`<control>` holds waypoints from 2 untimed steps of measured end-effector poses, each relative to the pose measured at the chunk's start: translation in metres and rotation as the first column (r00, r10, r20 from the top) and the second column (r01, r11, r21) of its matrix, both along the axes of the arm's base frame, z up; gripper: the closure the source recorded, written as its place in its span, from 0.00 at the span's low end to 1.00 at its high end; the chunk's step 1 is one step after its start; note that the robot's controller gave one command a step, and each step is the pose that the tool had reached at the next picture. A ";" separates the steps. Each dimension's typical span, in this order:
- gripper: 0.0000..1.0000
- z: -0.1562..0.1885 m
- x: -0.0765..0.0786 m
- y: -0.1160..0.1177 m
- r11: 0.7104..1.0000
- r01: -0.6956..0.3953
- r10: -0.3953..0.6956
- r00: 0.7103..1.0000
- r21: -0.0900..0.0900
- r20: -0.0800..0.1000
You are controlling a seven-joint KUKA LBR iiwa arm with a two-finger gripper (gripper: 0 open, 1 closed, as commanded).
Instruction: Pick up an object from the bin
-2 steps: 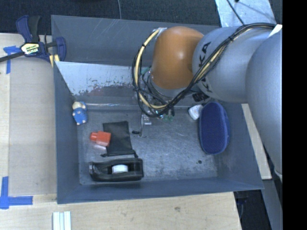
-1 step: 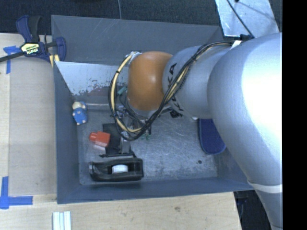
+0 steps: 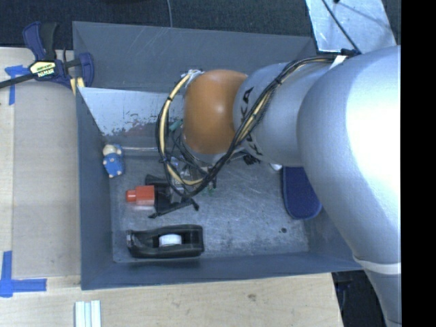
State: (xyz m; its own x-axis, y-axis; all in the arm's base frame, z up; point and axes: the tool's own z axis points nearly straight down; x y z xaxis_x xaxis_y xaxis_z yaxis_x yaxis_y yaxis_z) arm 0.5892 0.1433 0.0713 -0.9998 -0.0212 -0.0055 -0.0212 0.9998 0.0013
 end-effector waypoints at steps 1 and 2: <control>1.00 0.102 -0.006 0.000 1.000 -0.010 0.010 1.000 0.001 0.006; 1.00 0.247 0.010 -0.012 1.000 -0.016 0.016 1.000 0.001 0.008</control>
Offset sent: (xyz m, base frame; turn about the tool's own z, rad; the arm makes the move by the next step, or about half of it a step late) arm -0.0084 0.0004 0.0962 -0.0113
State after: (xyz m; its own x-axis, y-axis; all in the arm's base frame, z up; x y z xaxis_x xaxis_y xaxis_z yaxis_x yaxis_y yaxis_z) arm 0.5994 0.1312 0.3180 -0.9992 -0.0368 -0.0139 -0.0368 0.9993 0.0017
